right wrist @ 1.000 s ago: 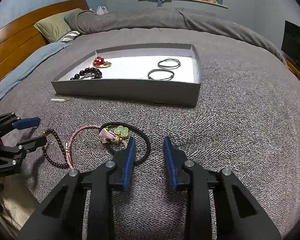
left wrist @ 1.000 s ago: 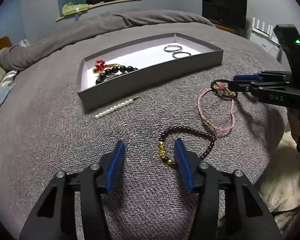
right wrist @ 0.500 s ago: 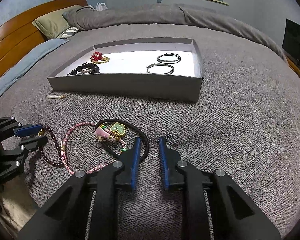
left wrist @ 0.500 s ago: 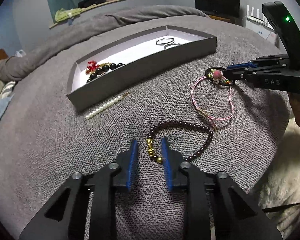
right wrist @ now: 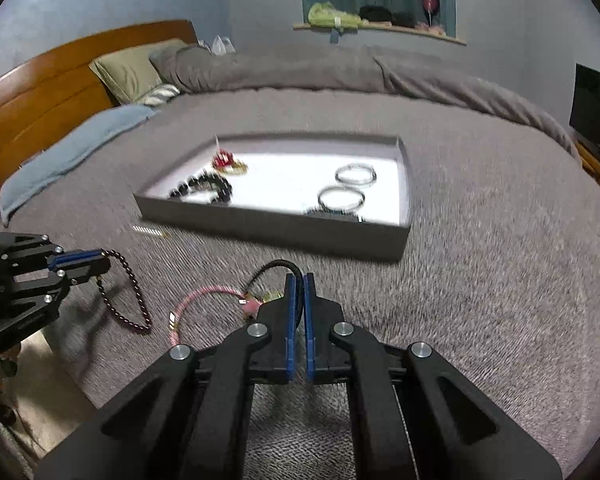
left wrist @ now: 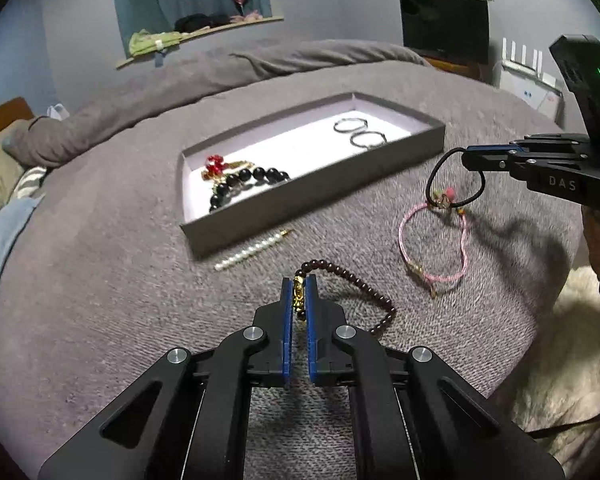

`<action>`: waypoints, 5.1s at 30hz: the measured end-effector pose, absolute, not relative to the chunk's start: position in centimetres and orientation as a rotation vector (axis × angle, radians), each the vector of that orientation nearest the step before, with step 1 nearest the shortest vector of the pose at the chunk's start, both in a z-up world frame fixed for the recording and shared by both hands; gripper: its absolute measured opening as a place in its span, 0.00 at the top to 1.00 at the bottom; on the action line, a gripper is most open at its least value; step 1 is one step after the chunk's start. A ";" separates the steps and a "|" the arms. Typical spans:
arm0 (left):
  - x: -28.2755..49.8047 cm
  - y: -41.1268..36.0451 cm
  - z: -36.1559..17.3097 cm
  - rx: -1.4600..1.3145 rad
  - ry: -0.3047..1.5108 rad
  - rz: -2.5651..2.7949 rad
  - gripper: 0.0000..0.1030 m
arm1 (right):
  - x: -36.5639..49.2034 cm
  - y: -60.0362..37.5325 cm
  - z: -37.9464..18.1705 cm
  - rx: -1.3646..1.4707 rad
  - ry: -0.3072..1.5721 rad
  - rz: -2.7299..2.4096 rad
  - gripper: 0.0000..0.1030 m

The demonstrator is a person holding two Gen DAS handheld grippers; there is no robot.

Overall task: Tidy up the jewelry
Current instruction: 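Grasp the dark red bead bracelet with left tool while right tool grasps the black hair tie, then carry both pieces into the white box and open both tools, then withdraw both open tools toward the pearl hair pin and pink bracelet, then grasp the pearl hair pin with left tool while right tool grasps the pink cord bracelet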

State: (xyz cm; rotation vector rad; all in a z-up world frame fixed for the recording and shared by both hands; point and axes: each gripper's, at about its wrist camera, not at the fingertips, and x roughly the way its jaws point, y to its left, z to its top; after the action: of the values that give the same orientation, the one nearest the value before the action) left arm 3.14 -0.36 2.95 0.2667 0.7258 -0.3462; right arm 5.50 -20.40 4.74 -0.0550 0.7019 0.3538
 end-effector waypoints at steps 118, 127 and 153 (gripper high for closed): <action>10.0 4.2 9.9 0.072 0.648 -0.129 0.06 | 8.7 -22.5 11.1 0.087 0.611 0.155 0.05; 8.2 4.4 6.6 0.102 0.725 -0.118 0.06 | 6.9 -23.8 8.6 0.066 0.633 0.143 0.05; 10.9 0.0 0.0 0.021 0.852 -0.072 0.07 | 5.3 -22.0 1.7 0.018 0.712 0.254 0.05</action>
State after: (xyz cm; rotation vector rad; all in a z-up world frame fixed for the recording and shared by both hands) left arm 10.94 0.03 0.05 0.0212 0.8523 -0.0725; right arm 5.30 -22.00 1.75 0.0177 0.7125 0.2540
